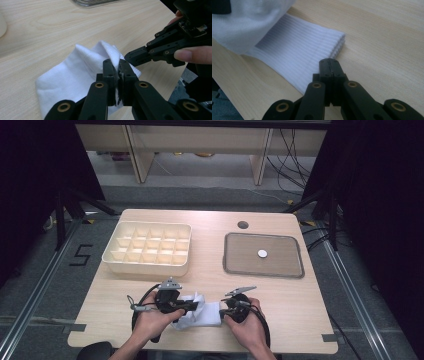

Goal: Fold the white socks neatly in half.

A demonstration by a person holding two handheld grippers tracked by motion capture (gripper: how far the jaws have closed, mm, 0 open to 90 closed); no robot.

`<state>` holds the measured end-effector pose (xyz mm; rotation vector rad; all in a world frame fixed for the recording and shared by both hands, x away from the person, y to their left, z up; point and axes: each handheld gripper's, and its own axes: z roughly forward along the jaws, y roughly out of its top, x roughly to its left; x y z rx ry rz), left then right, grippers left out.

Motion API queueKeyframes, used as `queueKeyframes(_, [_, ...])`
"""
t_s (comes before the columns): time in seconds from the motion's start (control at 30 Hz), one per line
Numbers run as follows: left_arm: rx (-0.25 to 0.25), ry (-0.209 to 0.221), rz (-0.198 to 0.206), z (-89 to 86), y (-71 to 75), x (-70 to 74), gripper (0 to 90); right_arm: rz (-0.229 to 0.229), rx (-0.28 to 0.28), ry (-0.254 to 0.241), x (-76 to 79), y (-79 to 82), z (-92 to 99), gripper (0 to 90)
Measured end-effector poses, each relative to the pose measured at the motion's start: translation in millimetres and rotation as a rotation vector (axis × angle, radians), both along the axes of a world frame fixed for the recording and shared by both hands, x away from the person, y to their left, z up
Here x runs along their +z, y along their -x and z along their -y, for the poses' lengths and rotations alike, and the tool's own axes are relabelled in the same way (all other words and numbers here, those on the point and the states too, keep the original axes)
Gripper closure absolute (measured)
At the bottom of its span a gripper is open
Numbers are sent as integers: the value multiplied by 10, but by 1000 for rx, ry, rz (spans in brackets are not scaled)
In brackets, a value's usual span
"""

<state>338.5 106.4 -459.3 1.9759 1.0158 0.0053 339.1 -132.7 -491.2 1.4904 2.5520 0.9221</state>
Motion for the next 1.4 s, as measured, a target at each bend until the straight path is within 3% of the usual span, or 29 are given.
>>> queueKeyframes(0.33, [6,-12,-1,31,0,-22,853,-11,9,-13,1,18,-39,900])
queueKeyframes(0.37, [-5,-12,-4,31,-7,-25,853,11,23,-11,-11,4,-32,900])
queueKeyframes(0.4, [-5,-17,-2,36,-8,-27,853,-10,-12,26,-9,5,-42,900])
queueKeyframes(0.43, [0,-19,-5,51,-2,-33,853,8,15,-3,-6,15,-57,900])
queueKeyframes(0.53, [-3,-23,-2,69,0,-43,853,-5,16,-11,2,20,-71,900])
queueKeyframes(0.7, [-10,-29,-9,95,-1,-69,853,16,22,-5,-4,12,-87,900])
queueKeyframes(1.23, [-32,-36,-16,194,-7,-104,853,-4,18,-8,2,28,-108,900])
queueKeyframes(1.4, [-50,-39,-23,224,-12,-125,852,16,33,-7,-16,22,-111,900])
